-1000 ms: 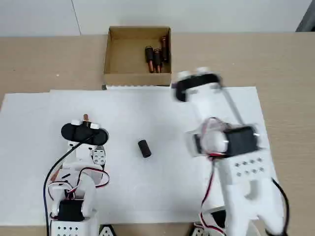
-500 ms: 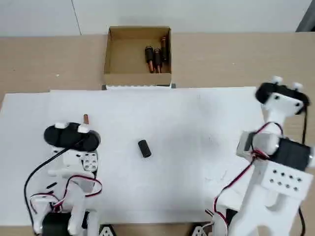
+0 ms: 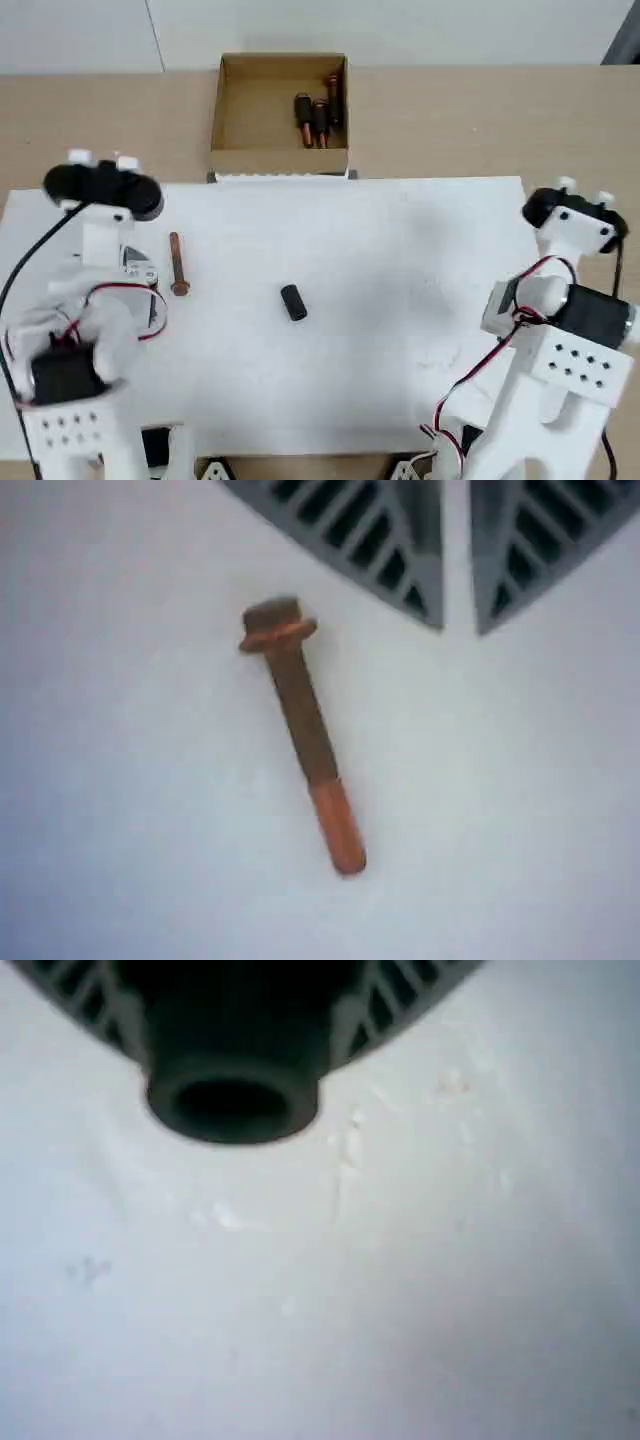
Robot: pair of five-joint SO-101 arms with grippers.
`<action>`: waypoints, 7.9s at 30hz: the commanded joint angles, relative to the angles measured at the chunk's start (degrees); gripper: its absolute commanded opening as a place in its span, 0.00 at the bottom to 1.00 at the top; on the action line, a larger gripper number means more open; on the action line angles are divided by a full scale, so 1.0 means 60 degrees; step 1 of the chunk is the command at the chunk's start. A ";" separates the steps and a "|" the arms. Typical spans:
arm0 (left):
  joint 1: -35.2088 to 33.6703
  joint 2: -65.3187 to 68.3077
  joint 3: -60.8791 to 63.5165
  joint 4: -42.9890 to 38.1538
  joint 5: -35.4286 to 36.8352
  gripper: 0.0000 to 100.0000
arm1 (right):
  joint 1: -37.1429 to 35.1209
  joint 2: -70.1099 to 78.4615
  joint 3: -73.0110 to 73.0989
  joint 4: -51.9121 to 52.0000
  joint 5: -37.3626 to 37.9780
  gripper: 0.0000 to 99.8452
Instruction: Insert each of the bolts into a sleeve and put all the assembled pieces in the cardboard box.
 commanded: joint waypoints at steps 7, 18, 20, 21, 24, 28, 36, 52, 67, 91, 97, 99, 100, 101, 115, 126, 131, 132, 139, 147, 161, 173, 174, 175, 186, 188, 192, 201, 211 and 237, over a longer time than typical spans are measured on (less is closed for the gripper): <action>-0.1377 0.1626 -0.0447 0.0425 -0.3443 0.01 | 0.1150 -0.0212 -0.0044 -0.0403 -0.0073 0.00; -0.1451 0.5040 -0.0535 0.0410 -0.5304 0.01 | 0.1531 -0.0212 -0.0044 -0.0476 -0.0117 0.00; -0.1480 0.5509 -0.0535 0.0410 -0.5612 0.01 | 0.1531 -0.0212 -0.0044 -0.0476 -0.0117 0.00; -0.1495 0.5685 -0.0535 0.0425 -0.5758 0.01 | 0.1531 -0.0212 -0.0044 -0.0476 -0.0117 0.00; -0.1495 0.6081 -0.0535 0.0469 -0.6139 0.01 | 0.1531 -0.0212 -0.0044 -0.0476 -0.0117 0.00; -0.1495 0.6447 -0.0520 0.0425 -0.6476 0.01 | 0.1531 -0.0212 -0.0044 -0.0476 -0.0117 0.00; -0.1788 0.7062 -0.0535 -0.0293 -0.6549 0.07 | 0.1531 -0.0212 -0.0044 -0.0476 -0.0117 0.00; -0.1817 0.8542 -0.0476 -0.0982 -0.6549 0.07 | 0.1487 -0.0212 -0.0044 -0.0886 -0.0117 0.00; -0.1758 0.8718 -0.0535 -0.1084 -0.6520 0.01 | 0.1473 -0.0212 -0.0088 -0.0886 -0.0088 0.00; -0.0161 0.0938 0.0300 -0.0630 -0.3473 0.01 | -0.0916 -0.4081 0.0000 -0.1209 0.0352 0.00; 0.0249 -0.1407 0.2366 -0.1495 -0.3443 0.01 | -0.1663 -0.4154 0.0923 -0.1297 0.0352 0.00; 0.0220 -0.2491 0.3319 -0.2476 -0.3443 0.01 | -0.1766 -0.4154 0.1187 -0.1311 0.0337 0.00; 0.0220 -0.3048 0.3788 -0.2901 -0.3443 0.01 | -0.1824 -0.4154 0.1275 -0.1311 0.0337 0.00; 0.0220 -0.3648 0.4212 -0.3238 -0.3443 0.01 | -0.1897 -0.4154 0.1363 -0.1326 0.0337 0.00; 0.0293 -0.7766 0.6923 -0.3722 -0.0806 0.01 | -0.2777 -0.4154 0.3179 -0.3802 0.0337 0.00; 0.1670 -0.7751 0.7114 -0.3736 0.4278 0.01 | -0.4755 -0.4154 0.5465 -0.7128 0.0352 0.00; 0.2432 -0.7766 0.7788 -0.4762 0.6139 0.01 | -0.5385 -0.4154 0.6418 -0.8476 0.0352 0.00; 0.2535 -0.7766 0.7949 -0.5128 0.6374 0.01 | -0.5516 -0.4154 0.6564 -0.8769 0.0366 0.00; 0.3590 -0.7766 0.8886 -0.7311 0.7092 0.01 | -0.6308 -0.4168 0.7516 -1.0630 0.0366 0.00; 0.4703 -0.7766 0.9165 -0.8000 0.7897 0.01 | -0.6615 -0.4198 0.8410 -1.1744 0.0396 0.00; 0.5231 -0.7751 0.9165 -0.8762 0.8352 0.01 | -0.8388 -1.0059 1.1121 -1.1714 0.1128 0.00; 0.6286 -0.7751 0.9092 -1.0330 0.8352 0.01 | -0.8960 -0.9956 1.1136 -1.0908 0.1407 0.00; 0.6271 -0.7751 0.9033 -1.0403 0.8352 0.01 | -0.8960 -0.9956 1.1136 -1.0908 0.1626 0.00; 0.6271 -0.7751 0.8930 -1.0418 0.8352 0.01 | -0.8960 -0.9956 1.1136 -1.0908 0.1802 0.00; 0.6300 -0.7751 0.8447 -1.0388 0.8352 0.01 | -0.9326 -0.9956 1.1136 -1.0996 0.2886 0.00; 0.6315 -0.7751 0.8447 -1.0388 0.8366 0.01 | -0.9414 -0.9956 1.1136 -1.0996 0.2974 0.00; 0.6330 -0.7751 0.8447 -1.0374 0.8791 0.01 | -0.9429 -0.9956 1.1136 -1.1260 0.3136 0.00; 0.6930 -0.7736 0.8476 -0.9773 0.8806 0.01 | -0.9531 -0.9956 1.1136 -1.1538 0.3531 0.00; 0.6857 -0.7751 0.8637 -0.9788 0.8762 0.01 | -0.9722 -0.9956 1.1136 -1.1993 0.3546 0.00; 0.8103 -0.7751 0.9590 -0.9700 0.8366 0.01 | -0.9722 -0.9956 1.1106 -1.2066 0.3560 0.00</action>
